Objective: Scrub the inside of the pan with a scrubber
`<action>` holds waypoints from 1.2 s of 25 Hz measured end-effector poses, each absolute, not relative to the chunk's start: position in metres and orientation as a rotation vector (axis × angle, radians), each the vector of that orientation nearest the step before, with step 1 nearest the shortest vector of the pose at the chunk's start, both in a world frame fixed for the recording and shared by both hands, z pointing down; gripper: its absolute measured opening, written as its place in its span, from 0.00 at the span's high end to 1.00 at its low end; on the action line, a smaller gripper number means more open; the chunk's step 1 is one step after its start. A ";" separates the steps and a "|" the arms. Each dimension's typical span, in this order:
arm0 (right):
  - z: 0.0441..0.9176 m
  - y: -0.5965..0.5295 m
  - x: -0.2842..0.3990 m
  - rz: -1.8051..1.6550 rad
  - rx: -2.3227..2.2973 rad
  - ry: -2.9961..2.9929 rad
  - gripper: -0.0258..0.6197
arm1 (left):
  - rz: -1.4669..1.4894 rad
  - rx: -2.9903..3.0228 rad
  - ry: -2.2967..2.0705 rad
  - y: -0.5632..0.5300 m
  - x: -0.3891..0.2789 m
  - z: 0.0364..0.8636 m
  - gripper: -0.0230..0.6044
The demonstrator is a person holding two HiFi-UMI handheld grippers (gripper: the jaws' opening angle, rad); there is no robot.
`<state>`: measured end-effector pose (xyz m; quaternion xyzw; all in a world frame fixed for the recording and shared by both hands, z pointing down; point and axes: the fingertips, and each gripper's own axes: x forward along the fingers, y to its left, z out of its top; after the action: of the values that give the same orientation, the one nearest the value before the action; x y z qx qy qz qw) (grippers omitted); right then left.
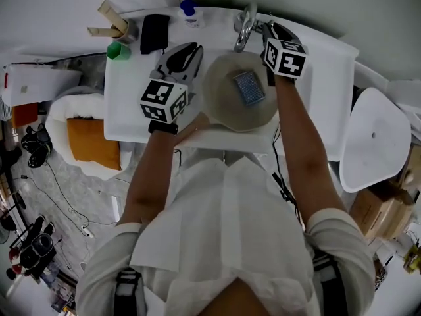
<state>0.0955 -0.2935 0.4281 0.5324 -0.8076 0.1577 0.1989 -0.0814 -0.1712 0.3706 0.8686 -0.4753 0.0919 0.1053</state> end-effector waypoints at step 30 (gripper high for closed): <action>0.446 -0.302 0.119 0.497 1.492 -2.250 0.88 | 0.258 2.525 -1.442 -0.177 -0.077 0.374 0.88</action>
<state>0.1195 -0.3017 0.4463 0.5328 -0.8036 0.1774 0.1972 -0.0770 -0.1771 0.3741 0.8596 -0.4910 0.0880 0.1108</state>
